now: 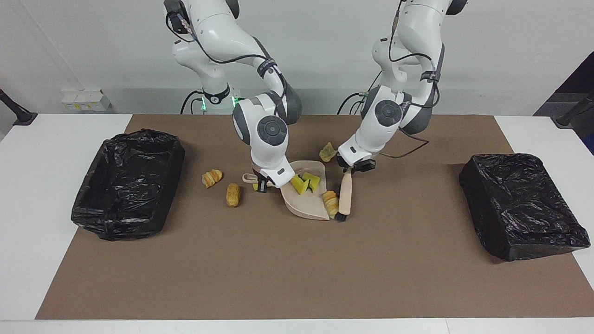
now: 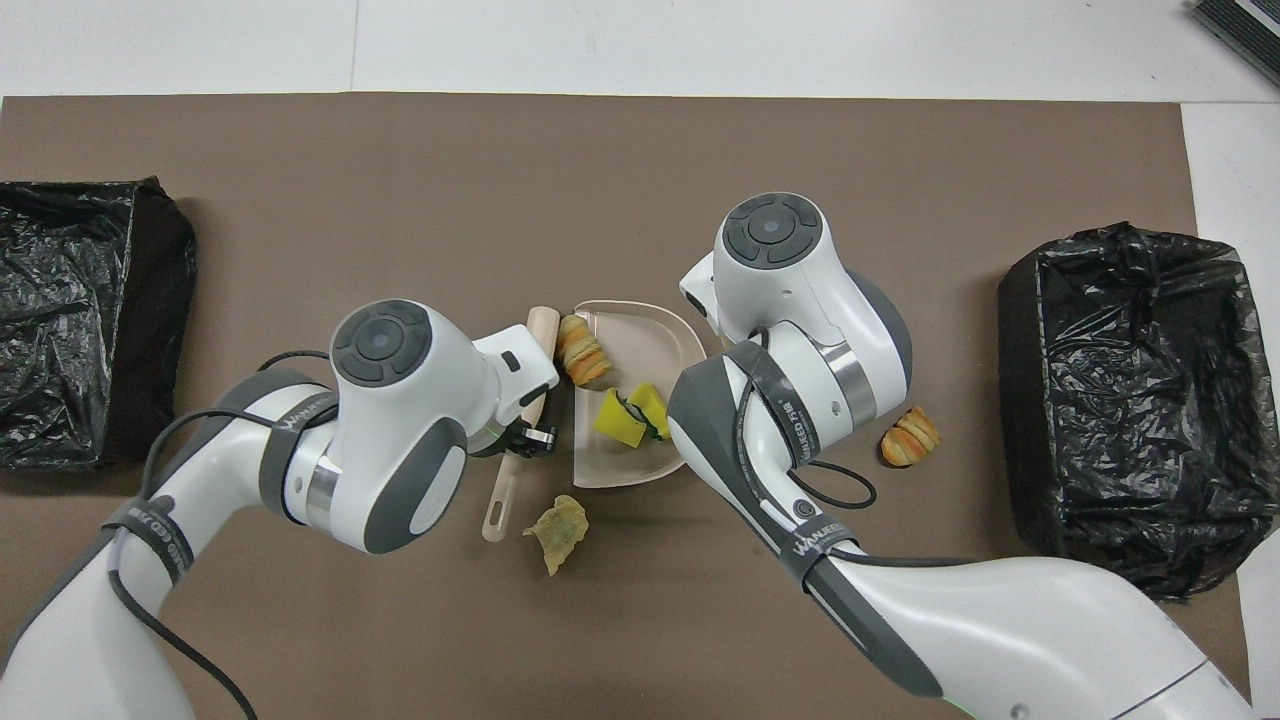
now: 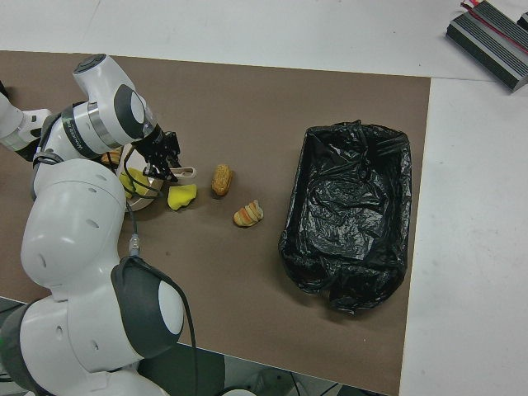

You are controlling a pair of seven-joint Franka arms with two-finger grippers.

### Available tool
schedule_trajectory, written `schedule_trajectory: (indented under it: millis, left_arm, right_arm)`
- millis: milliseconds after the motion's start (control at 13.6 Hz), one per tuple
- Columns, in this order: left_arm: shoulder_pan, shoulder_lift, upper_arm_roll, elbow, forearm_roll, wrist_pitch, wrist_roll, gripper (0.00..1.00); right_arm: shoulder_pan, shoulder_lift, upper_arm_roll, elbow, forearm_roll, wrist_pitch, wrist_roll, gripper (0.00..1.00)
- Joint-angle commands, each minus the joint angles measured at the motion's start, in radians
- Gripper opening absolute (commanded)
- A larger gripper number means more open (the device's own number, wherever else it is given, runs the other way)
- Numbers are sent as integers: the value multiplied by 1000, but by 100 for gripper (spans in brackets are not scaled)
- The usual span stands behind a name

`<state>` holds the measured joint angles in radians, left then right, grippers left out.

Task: Sweep and dump trash in bin
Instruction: 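Sweep the remaining bread chunk into the dustpan with the brush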

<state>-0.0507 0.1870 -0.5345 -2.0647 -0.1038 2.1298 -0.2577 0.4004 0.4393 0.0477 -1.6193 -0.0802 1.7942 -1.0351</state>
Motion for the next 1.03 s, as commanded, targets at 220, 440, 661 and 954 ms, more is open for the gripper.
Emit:
schedule_trajectory:
  millis: [220, 440, 661, 954]
  left_arm:
    - [0, -136, -64, 27, -1, -195, -144, 0]
    - [2, -247, -59, -26, -2, -339, -231, 0]
    - [3, -322, -62, -122, -2, -321, -493, 0]
    - [3, -354, -62, -196, -29, -275, -696, 0]
  right_arm:
    - [-6, -31, 8, -44, -12, 24, -17, 0]
    - [-11, -31, 8, -47, -16, 22, -66, 0]
    - [-17, -33, 6, -47, -27, 8, -134, 0]
    - [-5, -65, 6, -68, -79, -44, -198, 0]
